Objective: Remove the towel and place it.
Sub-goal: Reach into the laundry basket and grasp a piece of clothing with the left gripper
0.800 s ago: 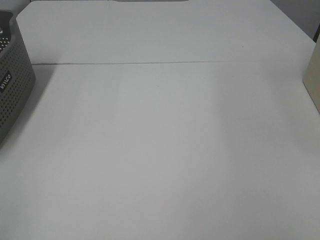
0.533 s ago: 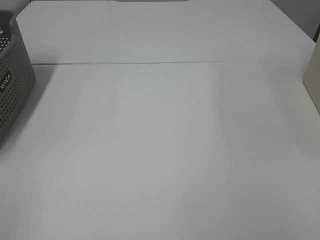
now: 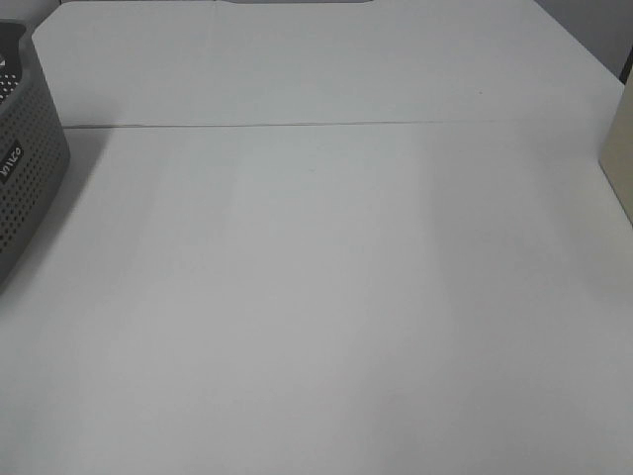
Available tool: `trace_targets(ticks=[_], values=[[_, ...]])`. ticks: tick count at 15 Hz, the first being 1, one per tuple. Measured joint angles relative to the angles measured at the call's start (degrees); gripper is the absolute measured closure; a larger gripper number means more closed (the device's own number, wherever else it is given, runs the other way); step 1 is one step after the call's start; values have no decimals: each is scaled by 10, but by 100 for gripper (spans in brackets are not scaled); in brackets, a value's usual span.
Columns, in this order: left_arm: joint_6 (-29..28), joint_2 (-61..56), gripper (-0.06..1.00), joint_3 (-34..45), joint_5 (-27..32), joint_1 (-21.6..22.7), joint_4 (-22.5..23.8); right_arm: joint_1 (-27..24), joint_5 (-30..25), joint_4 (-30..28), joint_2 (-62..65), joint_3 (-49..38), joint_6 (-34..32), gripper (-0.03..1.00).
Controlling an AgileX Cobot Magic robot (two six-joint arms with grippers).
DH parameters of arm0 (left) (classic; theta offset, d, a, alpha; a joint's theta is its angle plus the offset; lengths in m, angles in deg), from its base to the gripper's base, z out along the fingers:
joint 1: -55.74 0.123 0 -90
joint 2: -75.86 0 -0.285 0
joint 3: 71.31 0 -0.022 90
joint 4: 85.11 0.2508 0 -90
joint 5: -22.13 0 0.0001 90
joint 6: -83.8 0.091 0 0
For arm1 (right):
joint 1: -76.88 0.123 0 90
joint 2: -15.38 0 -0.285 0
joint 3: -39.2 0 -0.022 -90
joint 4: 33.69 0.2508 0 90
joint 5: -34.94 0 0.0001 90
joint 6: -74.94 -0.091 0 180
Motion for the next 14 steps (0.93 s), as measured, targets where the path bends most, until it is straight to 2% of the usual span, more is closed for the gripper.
trace_targets(ticks=[14], values=[[0,0,6,0,0,0,0,0,0,-17,0,0,0,15]])
